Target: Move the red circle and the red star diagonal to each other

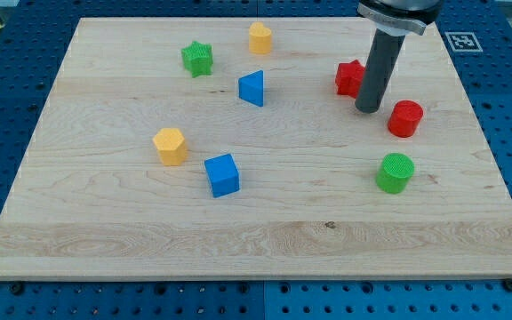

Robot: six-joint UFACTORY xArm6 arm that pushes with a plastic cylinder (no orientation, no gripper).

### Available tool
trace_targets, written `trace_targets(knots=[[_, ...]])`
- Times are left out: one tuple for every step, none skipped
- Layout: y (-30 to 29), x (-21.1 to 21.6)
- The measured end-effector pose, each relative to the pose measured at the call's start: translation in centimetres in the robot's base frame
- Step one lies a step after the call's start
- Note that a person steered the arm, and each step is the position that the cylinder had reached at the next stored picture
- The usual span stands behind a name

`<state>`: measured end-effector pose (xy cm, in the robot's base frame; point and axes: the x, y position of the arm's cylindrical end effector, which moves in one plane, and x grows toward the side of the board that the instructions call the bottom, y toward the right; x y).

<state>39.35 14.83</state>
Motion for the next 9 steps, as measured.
trace_targets(knots=[[0.0, -0.2], [0.0, -0.5], [0.2, -2.0], [0.2, -2.9], [0.2, -4.3], [0.2, -5.4], [0.1, -6.4], [0.0, -7.7], [-0.3, -8.5]])
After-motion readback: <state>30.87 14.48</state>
